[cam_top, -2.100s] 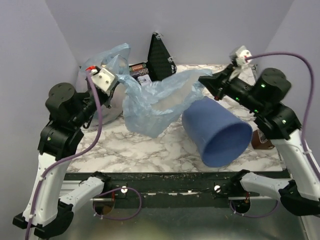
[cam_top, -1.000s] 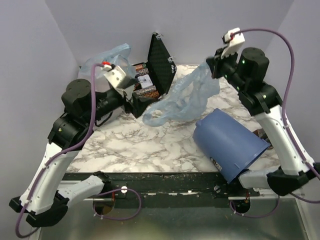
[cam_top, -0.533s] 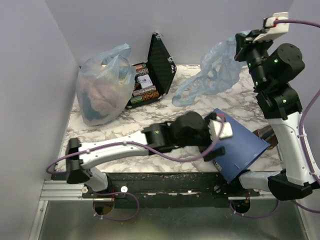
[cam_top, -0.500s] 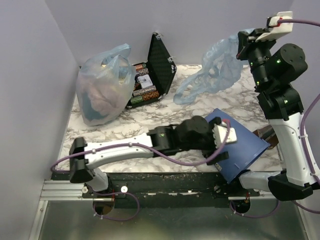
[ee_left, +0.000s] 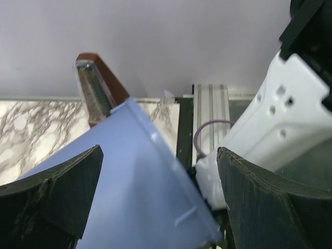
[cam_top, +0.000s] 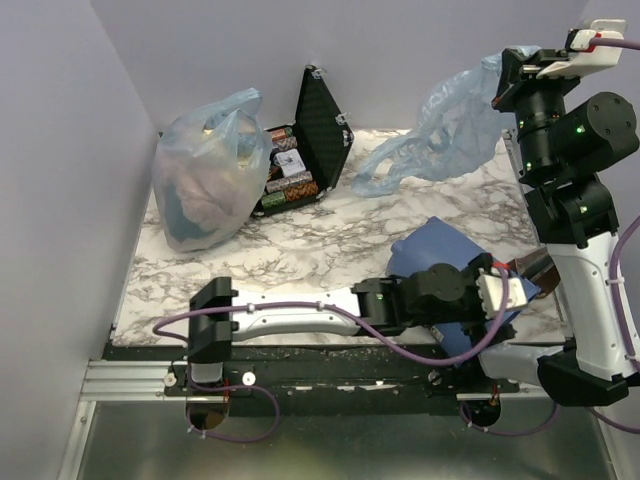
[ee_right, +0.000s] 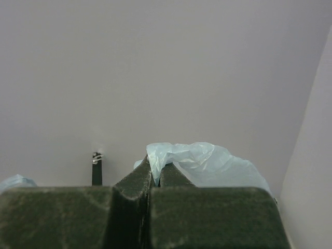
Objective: Put the trash bags into the trash bin
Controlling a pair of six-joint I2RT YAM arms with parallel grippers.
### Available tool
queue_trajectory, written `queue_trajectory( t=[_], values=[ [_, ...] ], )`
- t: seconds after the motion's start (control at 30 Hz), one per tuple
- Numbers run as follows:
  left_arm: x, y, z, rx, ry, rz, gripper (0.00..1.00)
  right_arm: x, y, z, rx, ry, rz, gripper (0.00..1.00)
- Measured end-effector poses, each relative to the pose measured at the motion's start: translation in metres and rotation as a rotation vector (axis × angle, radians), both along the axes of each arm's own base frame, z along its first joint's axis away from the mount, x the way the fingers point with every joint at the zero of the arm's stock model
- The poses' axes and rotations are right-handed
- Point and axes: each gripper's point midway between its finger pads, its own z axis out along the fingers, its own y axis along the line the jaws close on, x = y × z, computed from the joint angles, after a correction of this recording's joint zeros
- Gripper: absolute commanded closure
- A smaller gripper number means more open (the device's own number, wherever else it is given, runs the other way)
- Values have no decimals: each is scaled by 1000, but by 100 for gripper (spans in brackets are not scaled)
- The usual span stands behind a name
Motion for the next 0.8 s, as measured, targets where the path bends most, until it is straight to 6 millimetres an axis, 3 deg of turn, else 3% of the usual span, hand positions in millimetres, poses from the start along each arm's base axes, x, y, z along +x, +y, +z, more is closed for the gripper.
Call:
queue_trajectory(
  t=[0.1,0.17,0.27,0.33,0.53,0.6,0.7,0.8],
  values=[
    [-8,-25,-3,0,-4,25,1,-2,-3,3,4,-10,-6,99],
    [-5,-39,-16,31,-9,71,1,-2,-3,3,5,-11,-7,99],
    [12,-39,-45,112,-29,166,1,-2,-4,3,6,-11,-11,99],
    [26,-32,-62,175,-52,234,1,-1,-6,3,6,-11,-16,99],
    [49,-11,-76,264,-122,335,2,-2,-9,6,6,-18,-26,99],
    [57,6,-80,301,-162,355,4,-2,-9,6,6,-19,-28,99],
    [74,33,-83,360,-213,380,14,-2,-11,6,6,-20,-31,99],
    [95,52,-86,404,-249,409,36,-3,-12,7,5,-24,-36,99]
  ],
)
